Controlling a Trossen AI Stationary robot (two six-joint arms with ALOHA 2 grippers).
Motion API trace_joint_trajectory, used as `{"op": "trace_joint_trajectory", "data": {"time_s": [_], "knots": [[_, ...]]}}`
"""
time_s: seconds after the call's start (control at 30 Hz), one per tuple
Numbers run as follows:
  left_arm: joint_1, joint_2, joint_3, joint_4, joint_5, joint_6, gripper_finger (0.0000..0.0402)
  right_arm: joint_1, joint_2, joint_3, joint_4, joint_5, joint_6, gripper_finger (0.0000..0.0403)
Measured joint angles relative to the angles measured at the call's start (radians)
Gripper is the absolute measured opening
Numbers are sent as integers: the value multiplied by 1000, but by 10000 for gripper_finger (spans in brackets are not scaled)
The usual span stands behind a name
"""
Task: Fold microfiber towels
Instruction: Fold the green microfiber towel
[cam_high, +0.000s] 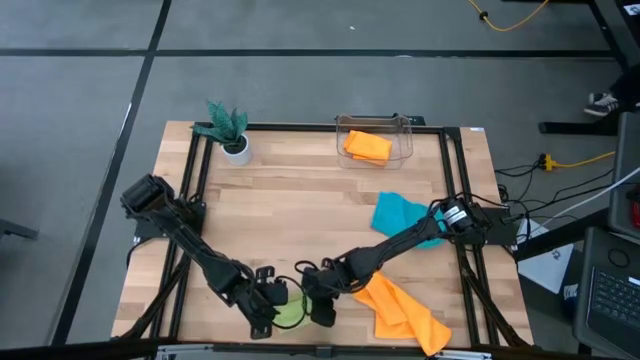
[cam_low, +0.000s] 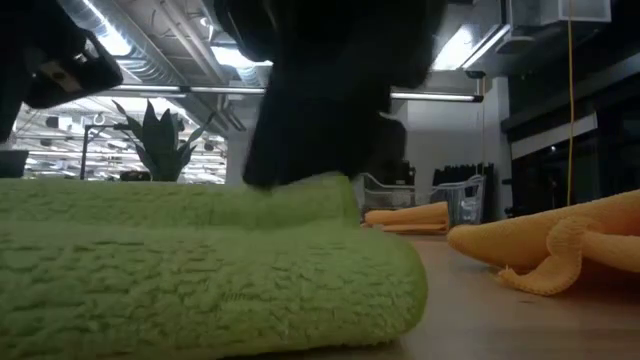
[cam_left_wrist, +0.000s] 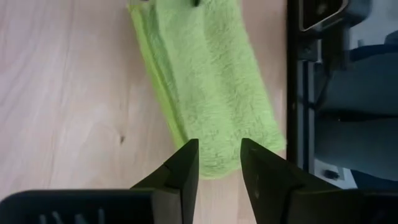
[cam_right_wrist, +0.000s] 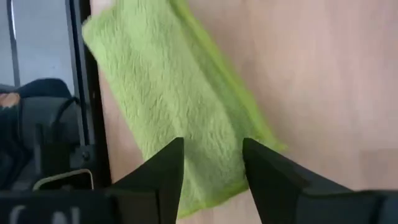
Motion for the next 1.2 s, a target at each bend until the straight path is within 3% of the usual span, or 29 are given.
{"op": "trace_joint_trajectory", "data": {"time_s": [0.2, 0.4, 0.6, 0.7, 0.83, 0.93, 1.03, 1.2], "knots": [[-3, -6, 0, 5, 8, 42, 110, -33, -2, 110, -125, 10, -83, 167], [-10, -6, 0, 3, 115, 41, 110, -1, -3, 235, -236, 140, -161, 167], [-44, -60, 0, -48, 214, 30, 110, 104, -4, 231, -151, 368, -221, 167], [-64, -122, 0, -104, 217, -13, 110, 139, 13, 194, -29, 389, -245, 167], [-107, -214, 0, -153, 136, -11, 110, 156, 64, 145, 180, 389, -315, 167], [-146, -259, 0, -160, -25, 2, 110, 151, 111, 136, 300, 390, -365, 167], [-178, -271, 0, -159, -156, 11, 110, 137, 156, 135, 352, 369, -427, 167], [-210, -259, 0, -161, -236, 12, 110, 118, 207, 134, 377, 312, -453, 167]]}}
